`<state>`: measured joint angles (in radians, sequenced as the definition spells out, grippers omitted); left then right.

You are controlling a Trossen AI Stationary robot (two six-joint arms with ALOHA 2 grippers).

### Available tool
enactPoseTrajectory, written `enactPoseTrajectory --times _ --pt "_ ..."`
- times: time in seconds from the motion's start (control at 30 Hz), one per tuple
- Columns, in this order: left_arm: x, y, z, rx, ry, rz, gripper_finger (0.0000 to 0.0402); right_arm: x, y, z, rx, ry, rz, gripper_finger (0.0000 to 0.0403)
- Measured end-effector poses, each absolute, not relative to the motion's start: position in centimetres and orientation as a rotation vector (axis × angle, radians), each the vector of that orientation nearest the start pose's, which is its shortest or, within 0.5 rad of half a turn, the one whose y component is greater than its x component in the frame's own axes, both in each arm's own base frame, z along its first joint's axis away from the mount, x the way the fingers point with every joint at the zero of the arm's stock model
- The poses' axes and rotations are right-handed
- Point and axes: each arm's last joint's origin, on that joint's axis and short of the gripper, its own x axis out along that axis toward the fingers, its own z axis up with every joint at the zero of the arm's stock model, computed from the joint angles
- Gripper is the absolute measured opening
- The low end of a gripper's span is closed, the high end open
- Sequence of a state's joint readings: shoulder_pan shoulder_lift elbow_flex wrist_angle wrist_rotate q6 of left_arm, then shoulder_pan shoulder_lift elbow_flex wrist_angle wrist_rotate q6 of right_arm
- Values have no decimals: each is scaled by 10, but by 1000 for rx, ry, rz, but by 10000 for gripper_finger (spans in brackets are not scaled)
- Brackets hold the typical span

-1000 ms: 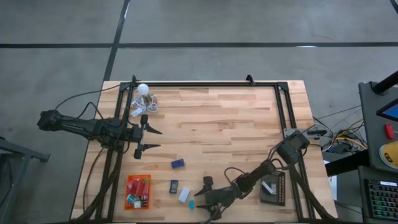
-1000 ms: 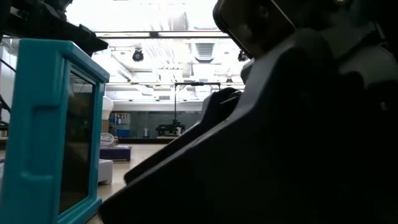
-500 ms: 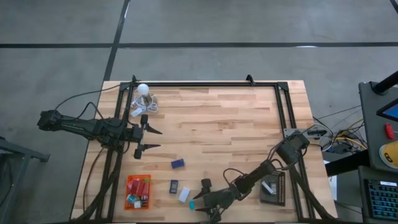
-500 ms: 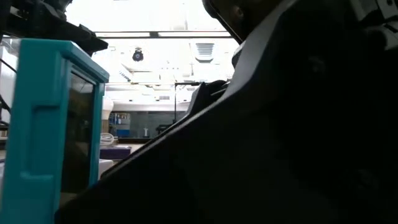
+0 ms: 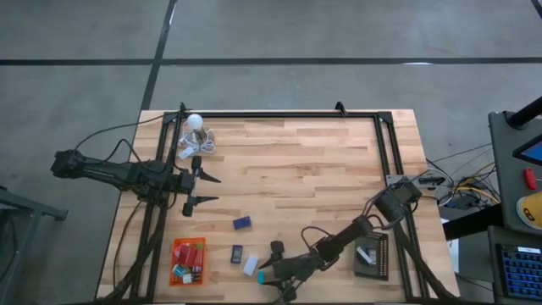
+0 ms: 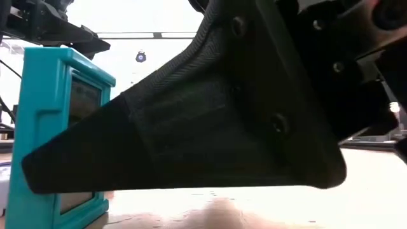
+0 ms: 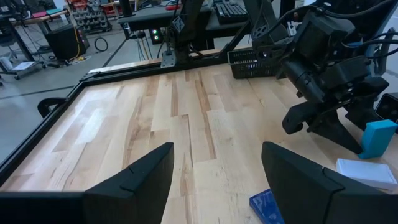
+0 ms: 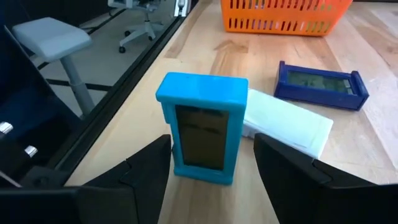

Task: Pick & Place Office items
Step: Put the light blue digital clock into the black bin

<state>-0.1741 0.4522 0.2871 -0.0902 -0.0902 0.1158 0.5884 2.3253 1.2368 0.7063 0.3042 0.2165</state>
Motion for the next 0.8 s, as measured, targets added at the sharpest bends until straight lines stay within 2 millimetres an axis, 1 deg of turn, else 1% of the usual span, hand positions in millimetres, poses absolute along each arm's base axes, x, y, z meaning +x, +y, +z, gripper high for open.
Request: enactPoseTrajectory --times 0.33,0.5,0.67,0.8 --pt "126 -20 213 149 248 -98 248 389 249 77 66 355 245 226" --pt "126 -20 213 149 248 -98 248 391 250 77 80 405 237 226" --pt "126 -20 213 149 248 -98 248 395 252 82 85 394 258 226" --pt "126 -20 213 149 247 -98 248 395 253 82 88 398 269 226"
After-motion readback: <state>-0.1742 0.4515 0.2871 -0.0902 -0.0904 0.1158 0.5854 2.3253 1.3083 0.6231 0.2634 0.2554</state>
